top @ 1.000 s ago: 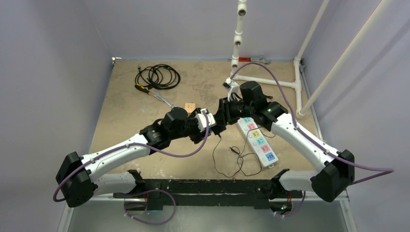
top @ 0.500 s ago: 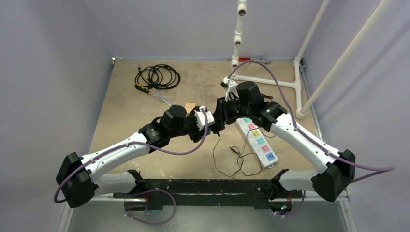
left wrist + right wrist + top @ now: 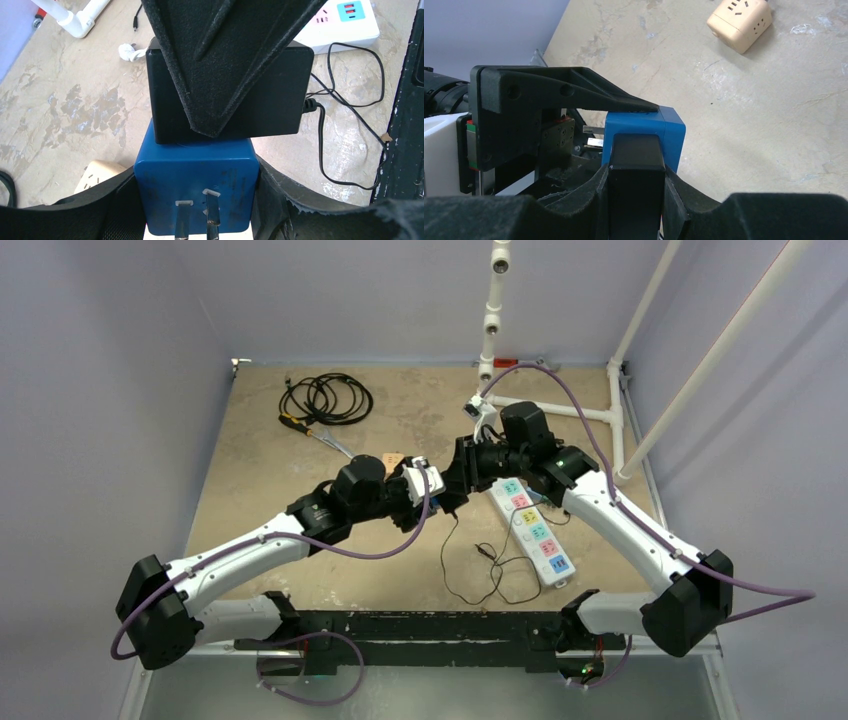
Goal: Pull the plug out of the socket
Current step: Remove the plug from the socket.
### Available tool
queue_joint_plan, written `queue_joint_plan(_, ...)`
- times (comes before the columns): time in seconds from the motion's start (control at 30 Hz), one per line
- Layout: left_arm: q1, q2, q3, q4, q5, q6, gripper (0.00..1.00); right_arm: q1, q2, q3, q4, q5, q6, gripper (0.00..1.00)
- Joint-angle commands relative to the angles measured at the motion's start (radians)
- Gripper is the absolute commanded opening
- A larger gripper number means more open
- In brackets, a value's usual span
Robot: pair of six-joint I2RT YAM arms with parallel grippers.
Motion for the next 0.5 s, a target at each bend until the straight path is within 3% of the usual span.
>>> queue_joint_plan(0.0, 0.009, 0.001, 0.020, -0.063, -0.032, -0.036, 0.00, 0.001, -0.028, 0.040, -0.033, 0.122, -0.096, 0.00)
queue_joint_plan(0.27, 0.019, 0.005, 0.026, -0.061, -0.056, -0.055, 0.00, 0.104, 0.005, 0.081, -0.084, 0.419, -0.074, 0.00)
queue_joint_plan(0.47, 0.041, 0.009, 0.031, -0.065, -0.065, -0.069, 0.00, 0.117, -0.001, 0.091, -0.105, 0.469, -0.060, 0.00)
